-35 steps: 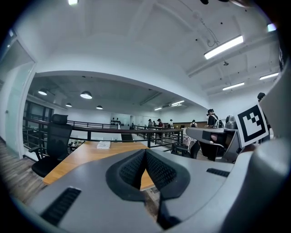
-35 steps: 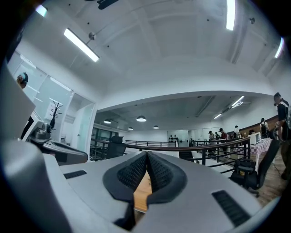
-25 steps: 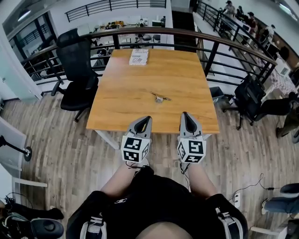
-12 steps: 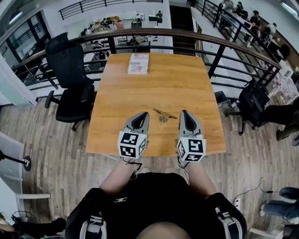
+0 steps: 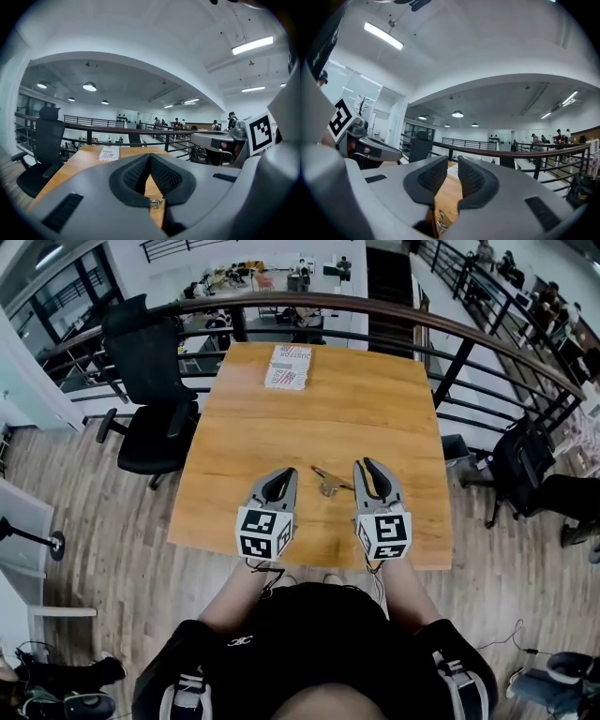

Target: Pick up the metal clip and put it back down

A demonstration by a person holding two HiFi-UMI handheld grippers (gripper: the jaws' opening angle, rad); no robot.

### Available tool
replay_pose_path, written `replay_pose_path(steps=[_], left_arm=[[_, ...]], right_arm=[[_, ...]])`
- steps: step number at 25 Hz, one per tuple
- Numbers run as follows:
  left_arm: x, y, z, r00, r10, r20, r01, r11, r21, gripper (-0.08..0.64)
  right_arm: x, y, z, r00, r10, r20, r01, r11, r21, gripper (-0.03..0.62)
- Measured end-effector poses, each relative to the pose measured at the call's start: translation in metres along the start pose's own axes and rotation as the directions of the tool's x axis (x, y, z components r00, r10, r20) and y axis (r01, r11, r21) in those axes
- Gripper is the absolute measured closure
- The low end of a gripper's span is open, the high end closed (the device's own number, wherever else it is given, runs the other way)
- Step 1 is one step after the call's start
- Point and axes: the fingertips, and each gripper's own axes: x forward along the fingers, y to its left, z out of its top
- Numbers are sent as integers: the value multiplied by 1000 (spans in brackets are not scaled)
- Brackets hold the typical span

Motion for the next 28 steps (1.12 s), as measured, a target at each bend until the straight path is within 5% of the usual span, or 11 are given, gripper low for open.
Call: replay_pose_path(steps=[4, 18, 28], left_arm=[[9, 10, -4, 999, 49, -10, -49, 999, -5, 546], [6, 51, -26, 979, 199, -52, -201, 978, -48, 546], [-9, 70, -34, 963, 258, -73, -262, 963, -62, 546]], right_arm=[[26, 0, -27, 992, 94, -78, -94, 996, 2, 444], [87, 22, -155, 899, 242, -365, -293, 952, -91, 431], [91, 41, -241, 785, 260, -562, -417, 893, -170, 426]])
